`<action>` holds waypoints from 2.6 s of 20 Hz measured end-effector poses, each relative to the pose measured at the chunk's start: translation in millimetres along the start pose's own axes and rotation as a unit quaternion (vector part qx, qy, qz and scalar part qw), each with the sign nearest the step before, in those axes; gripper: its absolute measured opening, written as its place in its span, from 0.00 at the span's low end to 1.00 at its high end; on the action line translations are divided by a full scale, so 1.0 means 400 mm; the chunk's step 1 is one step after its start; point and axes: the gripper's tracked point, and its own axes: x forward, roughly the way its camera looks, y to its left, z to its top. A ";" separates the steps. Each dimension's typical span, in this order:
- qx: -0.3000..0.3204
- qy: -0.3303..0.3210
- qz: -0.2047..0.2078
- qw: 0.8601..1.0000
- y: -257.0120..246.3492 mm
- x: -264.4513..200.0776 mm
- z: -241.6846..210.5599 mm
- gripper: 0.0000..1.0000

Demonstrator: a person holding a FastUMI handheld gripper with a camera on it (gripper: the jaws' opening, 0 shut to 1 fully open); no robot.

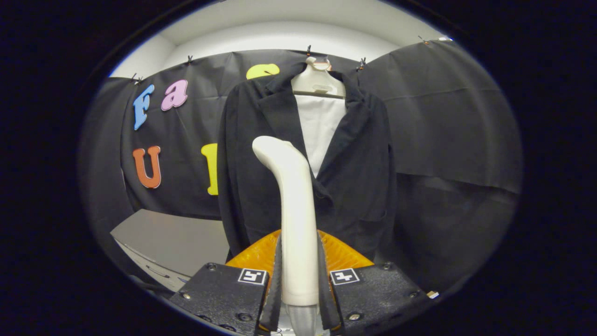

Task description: Iron the clothes twice with a garment steamer, once on the left side and once on the right side.

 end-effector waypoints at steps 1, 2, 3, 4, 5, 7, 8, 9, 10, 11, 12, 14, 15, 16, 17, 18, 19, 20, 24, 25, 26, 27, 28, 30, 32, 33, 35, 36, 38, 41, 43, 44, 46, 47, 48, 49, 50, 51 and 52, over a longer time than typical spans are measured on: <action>-0.002 0.004 0.000 1.000 -0.001 -0.001 -0.011 0.36; -0.004 0.007 0.000 1.000 -0.003 -0.002 -0.024 0.36; -0.004 0.011 0.000 1.000 -0.003 -0.002 -0.035 0.36; -0.005 0.016 0.000 1.000 -0.003 -0.001 -0.047 0.36; -0.006 0.021 -0.001 1.000 -0.002 -0.001 -0.059 0.36; -0.010 0.031 0.000 0.999 0.000 0.000 -0.086 0.36; -0.010 0.038 0.001 0.999 0.000 0.002 -0.101 0.36; -0.011 0.045 0.002 0.999 0.000 0.004 -0.116 0.36; -0.012 0.050 0.001 0.999 0.000 0.008 -0.133 0.36; -0.014 0.055 0.001 0.998 0.001 0.012 -0.147 0.36; -0.015 0.061 0.002 0.998 0.000 0.013 -0.164 0.36; -0.016 0.074 0.002 0.997 -0.006 0.014 -0.200 0.36; -0.016 0.081 0.002 0.997 -0.008 0.016 -0.216 0.36; -0.017 0.087 0.000 0.996 -0.011 0.019 -0.231 0.36; -0.017 0.092 -0.001 0.996 -0.012 0.024 -0.246 0.36; -0.018 0.097 -0.002 0.995 -0.015 0.024 -0.259 0.36; -0.018 0.101 -0.002 0.995 -0.019 0.025 -0.271 0.36; -0.017 0.107 -0.002 0.994 -0.025 0.026 -0.286 0.36; -0.012 0.126 -0.003 0.992 -0.031 0.031 -0.340 0.36; -0.011 0.131 -0.003 0.991 -0.034 0.032 -0.352 0.36; -0.010 0.136 -0.003 0.991 -0.036 0.031 -0.366 0.36; -0.010 0.140 -0.004 0.990 -0.039 0.031 -0.377 0.36; -0.010 0.145 -0.005 0.989 -0.043 0.031 -0.386 0.36; -0.009 0.152 -0.007 0.988 -0.045 0.030 -0.394 0.36; -0.009 0.161 -0.009 0.987 -0.049 0.029 -0.407 0.36; -0.010 0.165 -0.009 0.986 -0.052 0.029 -0.413 0.36; -0.011 0.173 -0.010 0.985 -0.064 0.029 -0.439 0.36; -0.011 0.178 -0.010 0.984 -0.065 0.036 -0.450 0.36; -0.011 0.188 -0.009 0.982 -0.057 0.047 -0.472 0.36; -0.015 0.205 -0.005 0.979 -0.044 0.057 -0.492 0.36; -0.015 0.211 0.002 0.977 -0.046 0.058 -0.498 0.36; -0.011 0.213 0.003 0.977 -0.051 0.052 -0.506 0.36; 0.000 0.212 0.008 0.977 -0.070 0.033 -0.497 0.36; 0.007 0.209 0.010 0.978 -0.081 0.022 -0.487 0.36; 0.015 0.202 0.013 0.979 -0.095 0.005 -0.470 0.36; 0.024 0.196 0.015 0.980 -0.106 -0.007 -0.454 0.36; 0.036 0.187 0.018 0.981 -0.123 -0.026 -0.432 0.36; 0.048 0.179 0.018 0.982 -0.140 -0.042 -0.407 0.36; 0.058 0.170 0.018 0.984 -0.161 -0.060 -0.381 0.36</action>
